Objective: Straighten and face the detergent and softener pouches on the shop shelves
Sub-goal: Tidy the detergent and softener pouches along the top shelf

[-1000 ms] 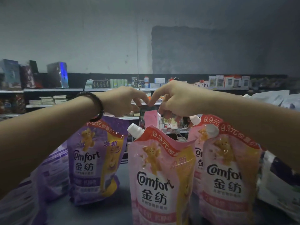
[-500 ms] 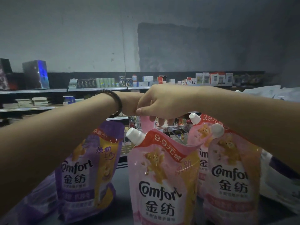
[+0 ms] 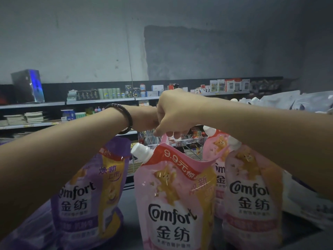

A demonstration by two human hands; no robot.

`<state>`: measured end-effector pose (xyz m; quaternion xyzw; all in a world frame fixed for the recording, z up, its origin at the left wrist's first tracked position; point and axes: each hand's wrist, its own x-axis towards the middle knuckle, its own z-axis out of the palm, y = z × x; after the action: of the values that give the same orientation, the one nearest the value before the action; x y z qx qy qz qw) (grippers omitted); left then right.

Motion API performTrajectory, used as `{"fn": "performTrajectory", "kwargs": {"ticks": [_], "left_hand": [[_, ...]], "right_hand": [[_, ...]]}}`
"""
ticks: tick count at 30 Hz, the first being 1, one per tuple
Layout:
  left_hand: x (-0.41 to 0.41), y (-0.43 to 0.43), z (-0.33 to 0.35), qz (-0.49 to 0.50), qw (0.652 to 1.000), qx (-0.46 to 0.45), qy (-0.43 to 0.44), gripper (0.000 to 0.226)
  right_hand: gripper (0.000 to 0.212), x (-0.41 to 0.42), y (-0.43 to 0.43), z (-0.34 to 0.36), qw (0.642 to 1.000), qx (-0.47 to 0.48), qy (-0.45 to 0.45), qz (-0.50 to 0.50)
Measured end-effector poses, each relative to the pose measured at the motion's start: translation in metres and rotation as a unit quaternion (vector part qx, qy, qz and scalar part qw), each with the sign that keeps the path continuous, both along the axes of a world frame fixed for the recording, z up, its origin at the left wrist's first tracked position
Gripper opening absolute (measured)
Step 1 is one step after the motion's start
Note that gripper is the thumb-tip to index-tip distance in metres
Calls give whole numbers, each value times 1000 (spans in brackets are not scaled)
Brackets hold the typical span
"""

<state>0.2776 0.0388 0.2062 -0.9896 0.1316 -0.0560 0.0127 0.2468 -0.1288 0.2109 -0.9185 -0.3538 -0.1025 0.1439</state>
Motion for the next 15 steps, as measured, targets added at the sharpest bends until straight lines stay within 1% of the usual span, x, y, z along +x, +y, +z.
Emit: {"fn": "performTrajectory", "kwargs": {"ticks": [3,6,8,9,11,13,15], "left_hand": [[-2,-1,1,-9,1000,24,4,30],[1,1,3,-17,998,59,3,29],[0,3,2,-26,997,72,-1,29],[-1,4,2,-32,997,71,1,27],[3,12,2,-35,999,35,12,19],[4,20,4,-30,999,20,32,29],[6,27,4,-25,999,30,30,36]], "right_hand": [[27,0,2,0,1000,-1,26,-15],[31,-2,3,0,999,-14,4,-29],[31,-2,3,1,999,-2,19,-35],[30,-1,3,1,999,1,36,-39],[30,-1,1,4,997,-14,51,-52],[32,-1,-1,7,996,-25,49,-66],[34,-1,-2,8,995,-20,50,-79]]}}
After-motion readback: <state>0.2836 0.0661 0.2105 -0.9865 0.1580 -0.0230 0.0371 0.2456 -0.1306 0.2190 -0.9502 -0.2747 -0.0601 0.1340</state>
